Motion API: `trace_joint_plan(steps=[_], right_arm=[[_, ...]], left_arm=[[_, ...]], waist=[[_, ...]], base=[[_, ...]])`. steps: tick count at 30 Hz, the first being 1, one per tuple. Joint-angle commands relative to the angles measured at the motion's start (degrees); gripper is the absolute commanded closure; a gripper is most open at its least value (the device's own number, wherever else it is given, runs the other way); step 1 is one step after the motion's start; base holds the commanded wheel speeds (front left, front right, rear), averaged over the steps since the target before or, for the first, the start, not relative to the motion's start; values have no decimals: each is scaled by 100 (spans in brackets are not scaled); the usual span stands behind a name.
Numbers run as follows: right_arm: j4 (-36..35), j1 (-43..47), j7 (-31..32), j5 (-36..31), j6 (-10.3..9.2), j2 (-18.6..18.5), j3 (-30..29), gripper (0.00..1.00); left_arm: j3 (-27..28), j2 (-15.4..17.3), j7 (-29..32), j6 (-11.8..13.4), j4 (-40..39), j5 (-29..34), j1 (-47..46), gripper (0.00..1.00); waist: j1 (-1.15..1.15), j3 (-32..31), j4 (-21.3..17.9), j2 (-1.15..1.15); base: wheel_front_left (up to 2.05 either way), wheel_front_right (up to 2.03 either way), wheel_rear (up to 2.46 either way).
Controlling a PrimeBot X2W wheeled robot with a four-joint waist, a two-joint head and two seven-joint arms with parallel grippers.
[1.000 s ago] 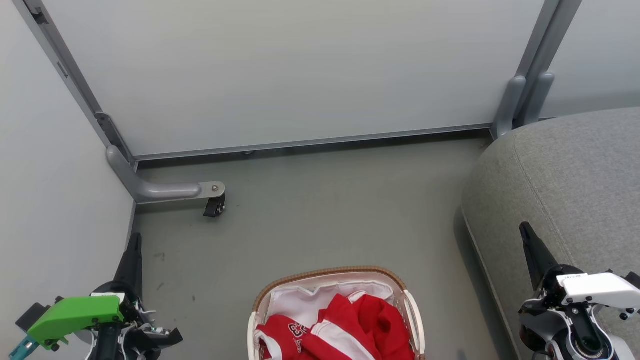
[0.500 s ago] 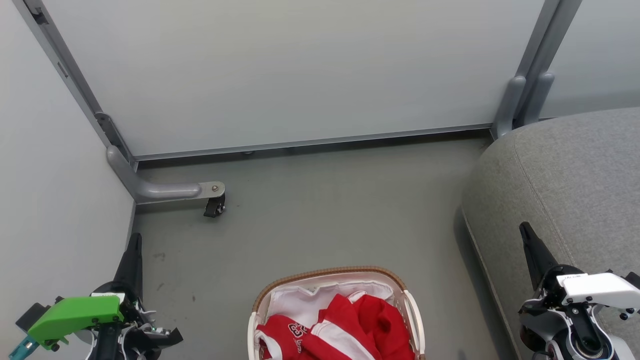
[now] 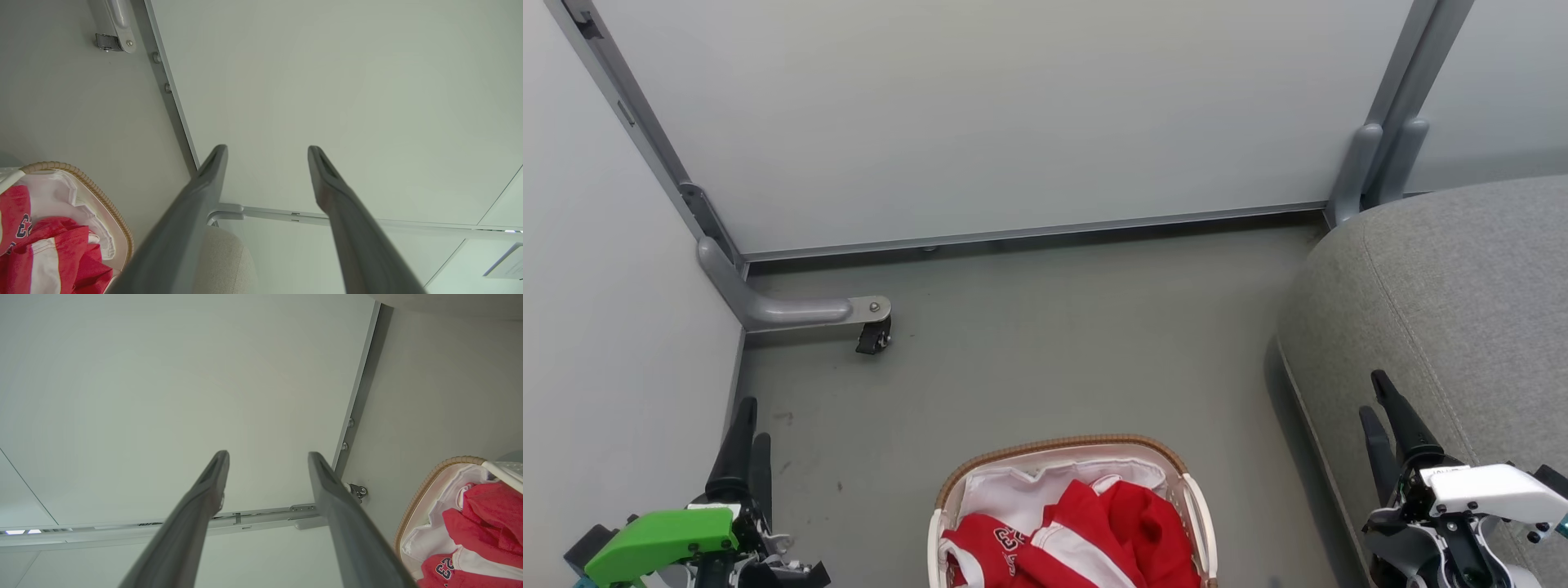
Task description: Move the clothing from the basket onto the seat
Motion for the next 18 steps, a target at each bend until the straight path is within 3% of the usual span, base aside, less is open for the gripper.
trace_joint_plan(steps=[1, 18], right_arm=[[-87, -119, -85, -156, 1, -90, 48, 0], [-100, -279, -537, -2208, 2, -256, 278, 0]], left_arm=[[-13, 56, -73, -4, -82, 171, -129, 0], [-140, 148, -520, 29, -3, 2486, -183, 0]], waist=[[0, 1, 4, 0], [0, 26, 54, 0]], base=[[0, 0, 0], [0, 0, 0]])
